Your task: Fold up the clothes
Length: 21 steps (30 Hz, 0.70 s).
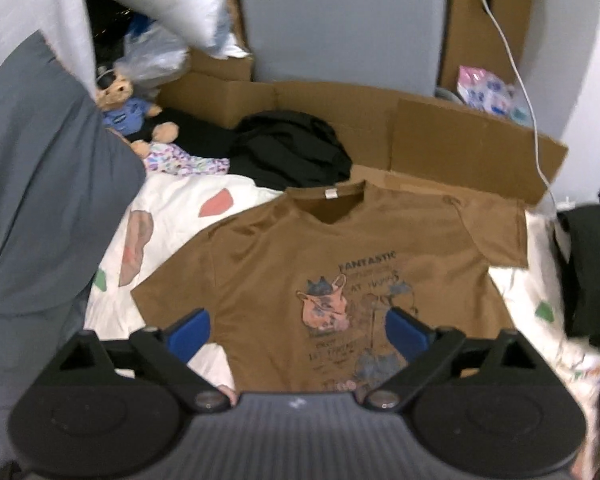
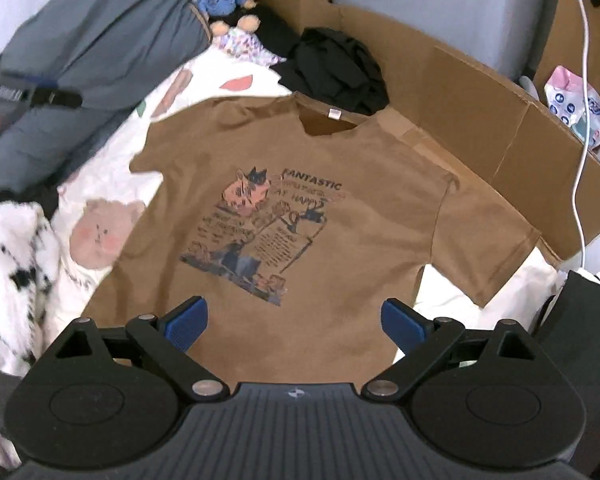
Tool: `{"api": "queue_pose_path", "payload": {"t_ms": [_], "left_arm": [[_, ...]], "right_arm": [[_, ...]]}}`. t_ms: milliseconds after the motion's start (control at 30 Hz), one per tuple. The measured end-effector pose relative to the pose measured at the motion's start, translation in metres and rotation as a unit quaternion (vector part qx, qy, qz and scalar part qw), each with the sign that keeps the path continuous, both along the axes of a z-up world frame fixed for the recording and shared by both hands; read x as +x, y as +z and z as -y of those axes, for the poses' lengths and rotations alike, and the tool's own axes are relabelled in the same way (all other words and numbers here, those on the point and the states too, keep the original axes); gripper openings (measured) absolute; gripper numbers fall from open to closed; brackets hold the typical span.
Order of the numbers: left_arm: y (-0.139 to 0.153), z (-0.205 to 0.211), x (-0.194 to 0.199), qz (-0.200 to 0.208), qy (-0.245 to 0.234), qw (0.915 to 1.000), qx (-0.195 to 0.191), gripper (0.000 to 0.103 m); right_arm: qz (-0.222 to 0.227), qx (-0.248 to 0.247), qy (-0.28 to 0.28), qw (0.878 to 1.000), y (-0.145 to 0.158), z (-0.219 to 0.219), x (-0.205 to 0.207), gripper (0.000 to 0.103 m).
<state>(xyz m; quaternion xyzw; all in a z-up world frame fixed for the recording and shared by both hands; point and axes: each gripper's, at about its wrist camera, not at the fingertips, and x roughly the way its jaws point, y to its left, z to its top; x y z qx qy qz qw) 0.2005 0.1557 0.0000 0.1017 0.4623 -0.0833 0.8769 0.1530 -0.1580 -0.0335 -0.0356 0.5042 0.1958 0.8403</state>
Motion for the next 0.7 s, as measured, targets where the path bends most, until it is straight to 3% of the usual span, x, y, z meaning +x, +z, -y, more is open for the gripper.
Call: {"api": "queue_pose_path", "payload": {"t_ms": [167,300,367,500,633,700], "left_arm": [[-0.061,-0.012,-0.009,-0.071,-0.037,0.9967,-0.013,0.096],[-0.118,-0.035,-0.018,-0.129,-0.068,0.9893,-0.002,0.095],[-0.141,-0.049,-0.023,-0.146,-0.042,0.9881,-0.020,0.088],[-0.176,-0.066,-0.038,-0.152,-0.024,0.9856,-0.070,0.087],[-0.205,-0.074,-0.057,-0.171,-0.029,0.9824,-0.070,0.085],[-0.213,-0.083,-0.068,-0.182,-0.028,0.9805,-0.070,0.085]], "right_arm": [[-0.021,-0.027,0.006,0.999,-0.029,-0.001,-0.007,0.097],[-0.047,-0.043,0.055,0.996,-0.053,0.007,-0.029,0.097],[-0.058,-0.037,0.059,0.996,-0.062,0.018,-0.038,0.097],[-0.129,-0.039,0.035,0.990,-0.113,0.045,-0.049,0.096],[-0.175,-0.039,0.024,0.983,-0.159,0.052,-0.058,0.095],[-0.198,-0.036,0.024,0.979,-0.181,0.050,-0.063,0.089]]}}
